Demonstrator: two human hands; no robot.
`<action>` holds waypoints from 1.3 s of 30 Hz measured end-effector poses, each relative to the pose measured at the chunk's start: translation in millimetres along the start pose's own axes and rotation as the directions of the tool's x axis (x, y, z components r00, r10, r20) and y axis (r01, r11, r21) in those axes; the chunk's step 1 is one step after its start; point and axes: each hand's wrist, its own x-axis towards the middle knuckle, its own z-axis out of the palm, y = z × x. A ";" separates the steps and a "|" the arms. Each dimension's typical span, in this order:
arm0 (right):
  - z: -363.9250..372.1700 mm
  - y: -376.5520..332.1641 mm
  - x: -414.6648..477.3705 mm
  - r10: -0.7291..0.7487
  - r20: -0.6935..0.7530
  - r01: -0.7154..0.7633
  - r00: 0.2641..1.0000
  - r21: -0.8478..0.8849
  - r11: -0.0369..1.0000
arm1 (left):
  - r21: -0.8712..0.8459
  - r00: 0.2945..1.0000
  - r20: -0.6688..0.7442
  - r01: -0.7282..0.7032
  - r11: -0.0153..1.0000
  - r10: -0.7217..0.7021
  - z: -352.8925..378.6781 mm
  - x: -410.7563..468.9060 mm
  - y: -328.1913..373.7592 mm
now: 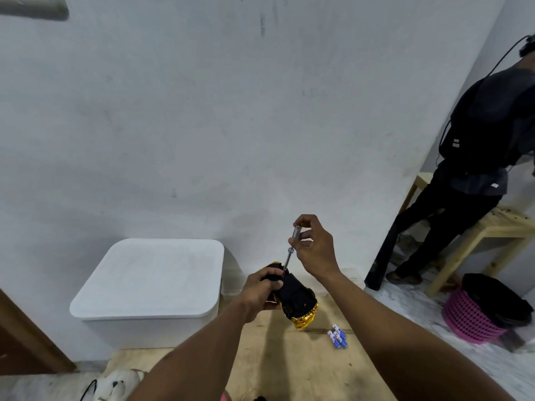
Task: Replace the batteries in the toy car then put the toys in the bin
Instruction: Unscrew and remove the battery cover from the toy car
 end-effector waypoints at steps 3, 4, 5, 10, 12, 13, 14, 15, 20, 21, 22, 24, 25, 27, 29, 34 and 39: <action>-0.9 2.5 0.5 0.008 -0.019 -0.008 1.000 -0.013 1.000 | -0.006 1.000 -0.011 0.011 1.000 -0.011 -1.4 0.2 1.0; -0.6 2.6 0.6 -0.002 -0.011 0.002 1.000 -0.018 1.000 | -0.004 1.000 -0.011 0.017 1.000 -0.017 -1.8 0.2 1.1; -0.1 2.7 0.5 -0.020 0.004 0.020 1.000 -0.026 0.999 | -0.003 1.000 -0.010 0.023 1.000 -0.023 -2.1 0.4 1.3; 1.6 -0.7 -0.1 -0.076 0.030 0.077 0.997 -0.063 0.995 | -0.014 1.000 0.002 0.030 0.999 -0.030 -2.4 0.3 5.7; 1.7 -0.9 0.0 -0.080 0.017 0.082 0.997 -0.079 0.994 | -0.011 0.999 0.013 0.031 0.999 -0.031 -1.0 0.2 8.3; 2.1 -0.6 0.1 -0.088 0.009 0.088 0.996 -0.092 0.992 | -0.010 0.999 0.019 0.032 0.999 -0.031 -0.1 0.2 9.0; 2.6 -0.6 0.2 -0.097 0.002 0.096 0.995 -0.102 0.990 | -0.010 0.999 0.024 0.032 0.999 -0.032 0.9 -0.2 9.7; 3.4 -0.4 0.1 -0.102 -0.006 0.101 0.995 -0.108 0.989 | -0.012 0.999 0.028 0.033 0.999 -0.032 1.8 -0.8 10.4; 5.7 0.1 -0.3 -0.089 -0.033 0.085 0.995 -0.111 0.990 | -0.015 0.999 0.045 0.028 0.999 -0.028 2.8 -3.0 12.7; 5.2 -0.6 0.0 -0.082 -0.023 0.079 0.996 -0.102 0.992 | -0.015 0.999 0.045 0.030 0.999 -0.030 2.2 -3.3 12.5; 4.9 -1.8 0.4 -0.074 0.000 0.074 0.997 -0.093 0.993 | -0.014 0.998 0.045 0.033 0.999 -0.032 1.5 -3.9 11.7; 4.5 -3.4 1.3 -0.058 0.048 0.062 0.997 -0.082 0.995 | -0.014 0.998 0.043 0.038 0.999 -0.038 0.1 -5.7 9.4; 4.7 -4.0 1.6 -0.053 0.063 0.058 0.997 -0.081 0.995 | -0.017 0.998 0.042 0.041 0.999 -0.040 -0.3 -6.5 8.3; 5.0 -4.6 0.8 -0.049 0.084 0.055 0.995 -0.077 0.995 | -0.019 0.998 0.040 0.048 0.999 -0.047 -0.3 -7.6 6.4; 6.1 -5.2 -0.2 -0.059 0.107 0.067 0.993 -0.065 0.996 | -0.022 0.998 0.039 0.049 0.999 -0.048 0.5 -8.6 6.8; 11.0 -9.6 1.6 -0.095 -0.003 0.094 0.995 -0.063 0.994 | -0.038 0.999 0.017 0.035 0.999 -0.034 2.4 -8.7 10.3; 13.1 -18.2 0.6 -0.019 -0.018 0.020 1.000 0.055 0.998 | -0.067 1.000 -0.005 0.028 0.997 -0.029 0.3 -7.1 14.0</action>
